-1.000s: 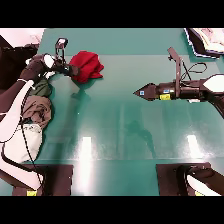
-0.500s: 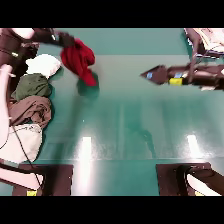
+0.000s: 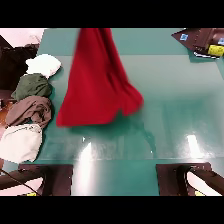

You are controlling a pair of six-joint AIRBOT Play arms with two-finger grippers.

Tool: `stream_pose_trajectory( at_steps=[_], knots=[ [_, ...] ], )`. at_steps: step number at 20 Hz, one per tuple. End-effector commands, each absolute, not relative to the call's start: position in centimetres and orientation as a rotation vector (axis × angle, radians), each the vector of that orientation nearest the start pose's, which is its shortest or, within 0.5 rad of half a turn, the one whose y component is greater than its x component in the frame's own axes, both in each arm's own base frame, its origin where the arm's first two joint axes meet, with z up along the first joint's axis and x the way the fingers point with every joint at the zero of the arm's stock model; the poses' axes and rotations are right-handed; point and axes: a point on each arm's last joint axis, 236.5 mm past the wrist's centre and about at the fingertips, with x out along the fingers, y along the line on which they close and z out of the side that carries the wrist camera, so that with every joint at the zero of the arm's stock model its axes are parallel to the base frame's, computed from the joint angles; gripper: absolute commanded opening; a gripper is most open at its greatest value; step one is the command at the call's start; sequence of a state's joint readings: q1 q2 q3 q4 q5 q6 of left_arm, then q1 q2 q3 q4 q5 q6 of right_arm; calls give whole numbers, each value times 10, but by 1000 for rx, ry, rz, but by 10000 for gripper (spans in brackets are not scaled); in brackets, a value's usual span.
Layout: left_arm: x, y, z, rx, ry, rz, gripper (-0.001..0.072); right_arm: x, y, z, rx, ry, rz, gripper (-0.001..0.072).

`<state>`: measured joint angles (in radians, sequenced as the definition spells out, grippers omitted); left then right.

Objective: Fold the shirts.

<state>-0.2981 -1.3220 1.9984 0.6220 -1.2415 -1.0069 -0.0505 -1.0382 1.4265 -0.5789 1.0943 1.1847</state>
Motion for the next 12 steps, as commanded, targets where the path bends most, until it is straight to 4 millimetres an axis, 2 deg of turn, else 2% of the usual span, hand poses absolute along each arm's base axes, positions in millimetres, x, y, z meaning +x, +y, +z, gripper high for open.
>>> stream_pose_trajectory(
  at_steps=[1,3,4,7,9,10,12],
  knots=[
    [316,-301,324,87,516,-1232,23,374,156,312,382,508,750,21],
    [341,-276,263,143,694,-1078,23,371,158,303,382,538,759,21],
    [351,-261,231,179,779,-998,23,371,156,292,369,569,748,21],
    [356,-231,151,263,969,-890,23,369,150,237,345,708,700,21],
    [360,-224,119,270,1014,-848,24,365,148,198,384,798,681,22],
    [365,-221,109,259,1019,-816,24,363,148,180,405,836,671,22],
    [375,-219,107,243,998,-776,25,355,148,148,440,909,656,21]
  ],
)
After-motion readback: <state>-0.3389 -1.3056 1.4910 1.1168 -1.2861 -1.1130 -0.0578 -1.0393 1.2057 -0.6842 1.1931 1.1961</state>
